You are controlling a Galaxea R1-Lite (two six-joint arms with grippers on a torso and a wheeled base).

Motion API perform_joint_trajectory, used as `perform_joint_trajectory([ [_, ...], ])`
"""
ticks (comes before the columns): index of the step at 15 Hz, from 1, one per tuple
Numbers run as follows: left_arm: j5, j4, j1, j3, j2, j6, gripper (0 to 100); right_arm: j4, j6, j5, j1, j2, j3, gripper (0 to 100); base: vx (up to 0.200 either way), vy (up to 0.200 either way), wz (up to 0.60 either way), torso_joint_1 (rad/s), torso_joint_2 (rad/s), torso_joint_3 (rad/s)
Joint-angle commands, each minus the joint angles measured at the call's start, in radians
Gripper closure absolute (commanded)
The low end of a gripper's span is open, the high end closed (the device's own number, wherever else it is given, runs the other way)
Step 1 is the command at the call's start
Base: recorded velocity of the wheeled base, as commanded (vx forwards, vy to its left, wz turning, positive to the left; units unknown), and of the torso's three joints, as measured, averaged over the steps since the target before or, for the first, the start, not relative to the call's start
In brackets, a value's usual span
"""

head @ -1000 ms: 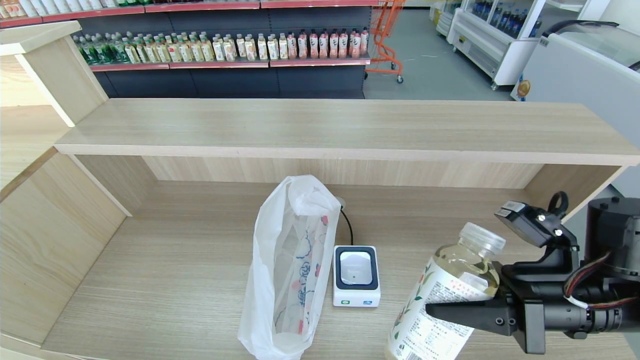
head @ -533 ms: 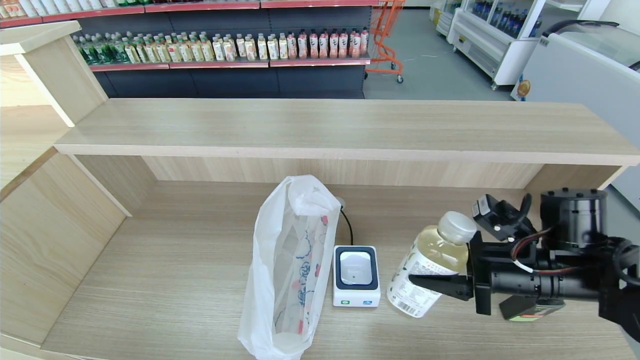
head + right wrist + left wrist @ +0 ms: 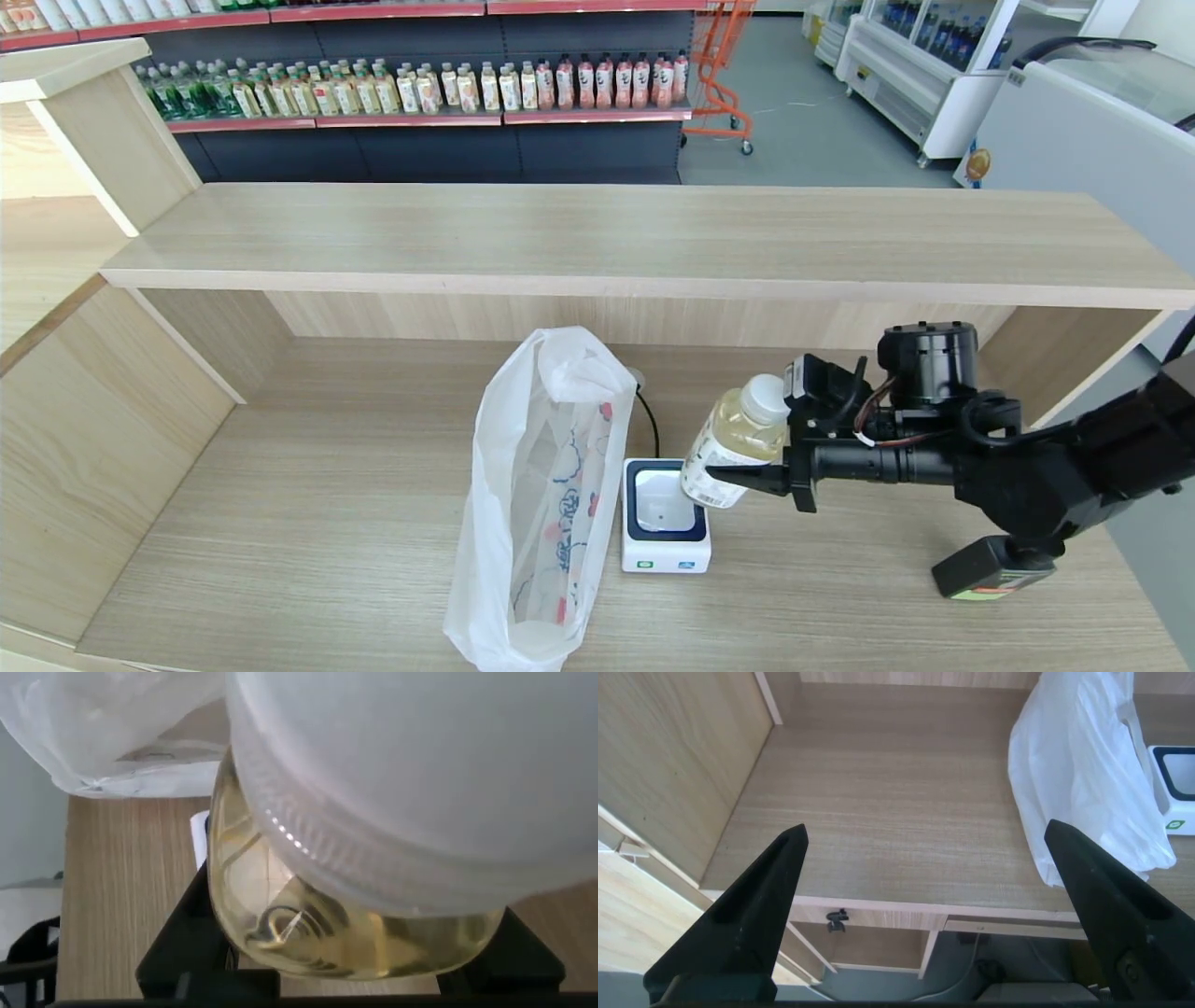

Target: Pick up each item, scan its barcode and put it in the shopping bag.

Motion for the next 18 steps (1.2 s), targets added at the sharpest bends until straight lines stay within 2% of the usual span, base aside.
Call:
perform_joint_trajectory([
  [1, 0.002, 0.000, 0.000, 0.000, 0.000, 0.000, 0, -0.001, -0.020, 0.008, 0.017, 0.082, -0.043, 100, 0.000, 0.000, 0.00, 0.000, 0.00, 0.000],
  [3, 0.000, 0.000, 0.000, 0.000, 0.000, 0.000, 0, -0.053, -0.024, 0.009, 0.048, 0.130, -0.081, 100, 0.000, 0.000, 0.00, 0.000, 0.00, 0.000],
  [9, 0.000, 0.000, 0.000, 0.000, 0.000, 0.000, 0, -0.188, -0.060, 0.089, 0.046, 0.219, -0.119, 100, 0.000, 0.000, 0.00, 0.000, 0.00, 0.000],
  [15, 0.000, 0.000, 0.000, 0.000, 0.000, 0.000, 0, -0.185, -0.152, 0.088, 0.025, 0.240, -0.168, 100, 0.000, 0.000, 0.00, 0.000, 0.00, 0.000],
  [18, 0.002, 0.000, 0.000, 0.000, 0.000, 0.000, 0, -0.191, -0.154, 0.086, 0.025, 0.243, -0.173, 100, 0.000, 0.000, 0.00, 0.000, 0.00, 0.000],
])
